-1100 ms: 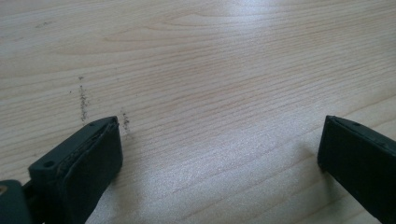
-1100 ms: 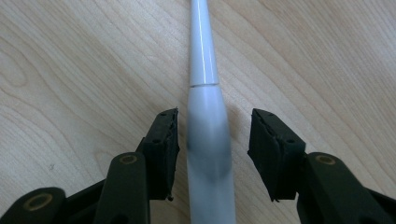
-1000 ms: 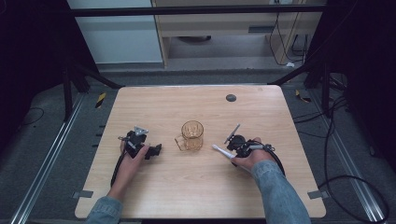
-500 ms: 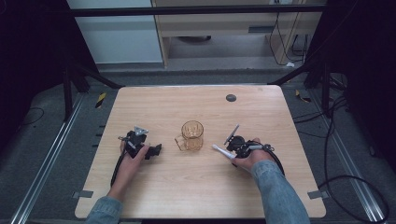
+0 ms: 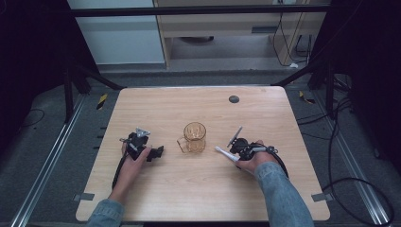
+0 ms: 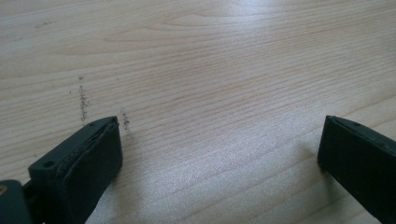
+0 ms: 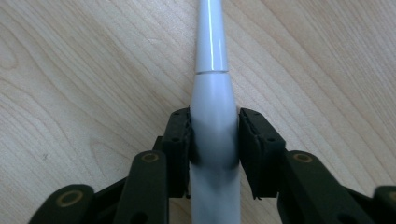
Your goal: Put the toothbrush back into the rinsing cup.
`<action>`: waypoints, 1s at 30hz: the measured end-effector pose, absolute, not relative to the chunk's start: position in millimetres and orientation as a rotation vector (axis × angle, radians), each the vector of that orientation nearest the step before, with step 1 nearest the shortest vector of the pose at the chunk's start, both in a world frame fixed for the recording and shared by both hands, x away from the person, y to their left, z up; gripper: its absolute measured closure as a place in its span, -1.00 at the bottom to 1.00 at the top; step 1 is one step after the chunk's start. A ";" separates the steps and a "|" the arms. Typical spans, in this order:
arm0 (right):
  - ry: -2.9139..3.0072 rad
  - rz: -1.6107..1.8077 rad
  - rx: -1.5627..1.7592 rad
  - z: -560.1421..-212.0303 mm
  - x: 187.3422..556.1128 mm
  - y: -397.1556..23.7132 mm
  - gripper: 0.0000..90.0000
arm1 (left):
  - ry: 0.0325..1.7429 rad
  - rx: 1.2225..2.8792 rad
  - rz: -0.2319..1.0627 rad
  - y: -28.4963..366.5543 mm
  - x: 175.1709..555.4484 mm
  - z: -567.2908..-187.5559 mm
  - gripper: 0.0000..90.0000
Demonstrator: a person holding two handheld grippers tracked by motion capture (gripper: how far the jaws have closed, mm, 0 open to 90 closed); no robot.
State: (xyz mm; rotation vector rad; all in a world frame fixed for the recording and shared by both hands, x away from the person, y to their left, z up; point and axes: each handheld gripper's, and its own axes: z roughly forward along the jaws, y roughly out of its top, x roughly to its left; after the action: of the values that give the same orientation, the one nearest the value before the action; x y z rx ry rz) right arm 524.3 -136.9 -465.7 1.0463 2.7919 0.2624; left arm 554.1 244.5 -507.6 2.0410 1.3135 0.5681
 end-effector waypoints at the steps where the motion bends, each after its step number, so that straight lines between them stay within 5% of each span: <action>1: 2.790 0.261 1.049 -465.7 524.2 -136.8 0.47 | 1.314 2.041 0.568 244.5 554.1 -507.6 -1.00; 15: 2.775 0.327 1.059 -452.0 524.1 -139.8 0.49 | 1.313 2.041 0.567 244.7 554.5 -507.6 -1.00; 30: 2.574 0.632 1.061 -393.3 520.5 -141.6 0.49 | 1.314 2.041 0.568 244.7 554.6 -507.6 -1.00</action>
State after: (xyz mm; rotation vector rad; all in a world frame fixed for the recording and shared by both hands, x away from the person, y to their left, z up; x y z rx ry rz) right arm 520.5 -141.6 -393.3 1.0609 2.5742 0.6322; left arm 554.6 244.7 -507.6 2.0410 1.3135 0.5678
